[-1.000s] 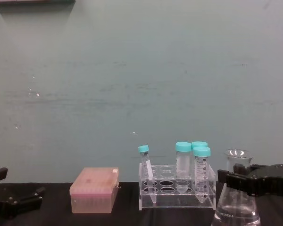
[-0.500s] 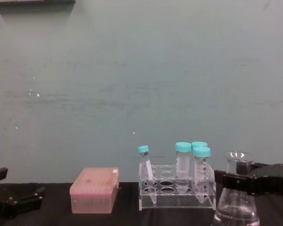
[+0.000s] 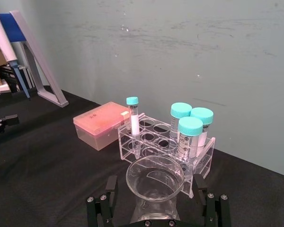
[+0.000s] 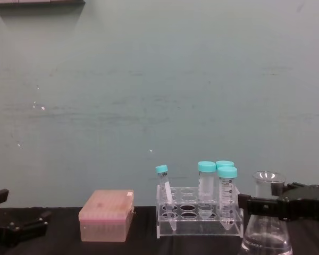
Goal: Pick up the beaker with the right gripper, shake it three times, and then put it down.
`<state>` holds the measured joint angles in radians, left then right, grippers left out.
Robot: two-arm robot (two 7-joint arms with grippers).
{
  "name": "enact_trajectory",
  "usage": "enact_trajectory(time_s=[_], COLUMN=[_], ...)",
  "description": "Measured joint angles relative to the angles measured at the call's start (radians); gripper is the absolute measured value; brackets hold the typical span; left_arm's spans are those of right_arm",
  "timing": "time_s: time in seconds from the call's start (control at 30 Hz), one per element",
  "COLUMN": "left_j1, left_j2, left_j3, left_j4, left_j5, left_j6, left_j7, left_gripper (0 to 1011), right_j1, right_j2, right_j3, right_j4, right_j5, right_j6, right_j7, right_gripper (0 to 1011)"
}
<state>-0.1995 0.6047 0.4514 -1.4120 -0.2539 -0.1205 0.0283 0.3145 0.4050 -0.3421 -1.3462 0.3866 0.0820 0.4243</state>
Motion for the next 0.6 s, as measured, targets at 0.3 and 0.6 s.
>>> enact_trajectory(time_s=[0.3, 0.6], left_j1=[0.0, 0.0], left_j2=[0.0, 0.0], left_j3=[0.0, 0.0], left_j4=[0.0, 0.0], left_j5=[0.0, 0.0], left_j6=[0.0, 0.0], left_j7=[0.0, 0.0], left_gripper=[1000, 1000], right_j1=[-0.014, -0.033], right_j2=[0.002, 0.016], right_j3=[0.013, 0.025], right_j4=[-0.009, -0.021], right_j5=[0.002, 0.033], right_j6=[-0.006, 0.0], right_j7=[-0.007, 0.018], right_gripper=[1000, 1000])
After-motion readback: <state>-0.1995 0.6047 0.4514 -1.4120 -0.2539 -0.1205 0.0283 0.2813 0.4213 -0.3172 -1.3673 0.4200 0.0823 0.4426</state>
